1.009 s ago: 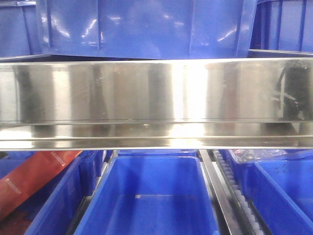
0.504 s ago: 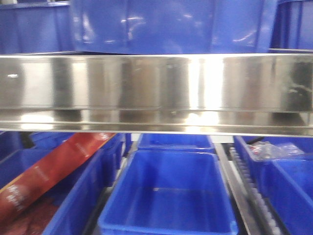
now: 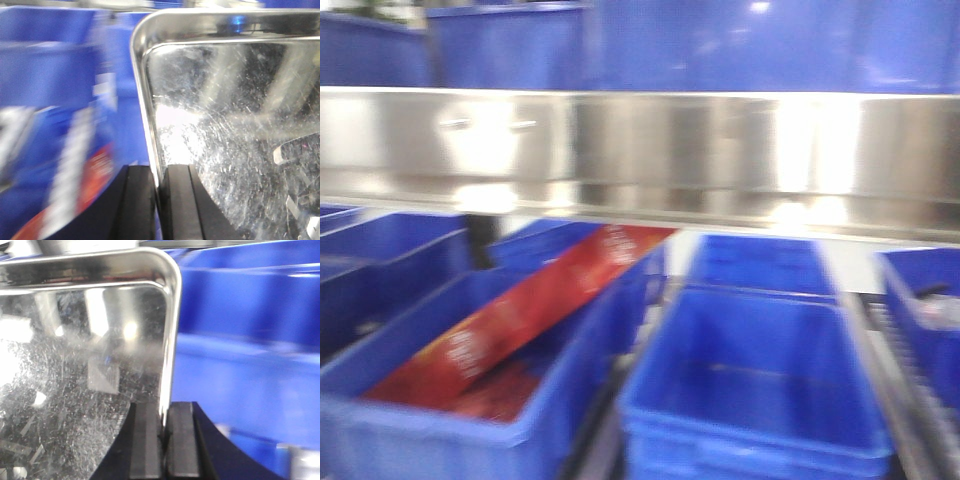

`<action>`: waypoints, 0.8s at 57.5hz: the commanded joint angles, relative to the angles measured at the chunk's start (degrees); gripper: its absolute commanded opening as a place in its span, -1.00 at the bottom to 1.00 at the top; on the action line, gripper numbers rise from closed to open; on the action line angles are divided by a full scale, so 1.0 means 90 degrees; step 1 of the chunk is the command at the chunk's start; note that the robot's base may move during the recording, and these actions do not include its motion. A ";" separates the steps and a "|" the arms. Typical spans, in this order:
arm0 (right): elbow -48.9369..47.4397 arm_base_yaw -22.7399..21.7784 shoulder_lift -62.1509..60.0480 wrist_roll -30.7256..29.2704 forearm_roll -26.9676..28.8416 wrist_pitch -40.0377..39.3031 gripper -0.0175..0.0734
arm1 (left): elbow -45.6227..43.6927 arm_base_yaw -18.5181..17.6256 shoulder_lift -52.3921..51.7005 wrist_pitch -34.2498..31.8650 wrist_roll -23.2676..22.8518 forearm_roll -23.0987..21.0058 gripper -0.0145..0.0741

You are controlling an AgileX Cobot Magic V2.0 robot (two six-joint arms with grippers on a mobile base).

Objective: Stack silver trays without gaps
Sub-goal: 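Drive the base to the other bin rack holding the tray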

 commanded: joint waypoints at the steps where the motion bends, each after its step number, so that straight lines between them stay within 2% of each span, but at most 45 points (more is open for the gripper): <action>1: -0.0085 0.0045 -0.0068 -0.0064 0.0063 -0.0429 -0.79 | -0.0043 -0.0036 -0.0097 -0.0412 0.0026 -0.0087 -0.65; 46: -0.0085 0.0045 -0.0068 -0.0064 0.0063 -0.0429 -0.79 | -0.0043 -0.0036 -0.0097 -0.0412 0.0026 -0.0087 -0.65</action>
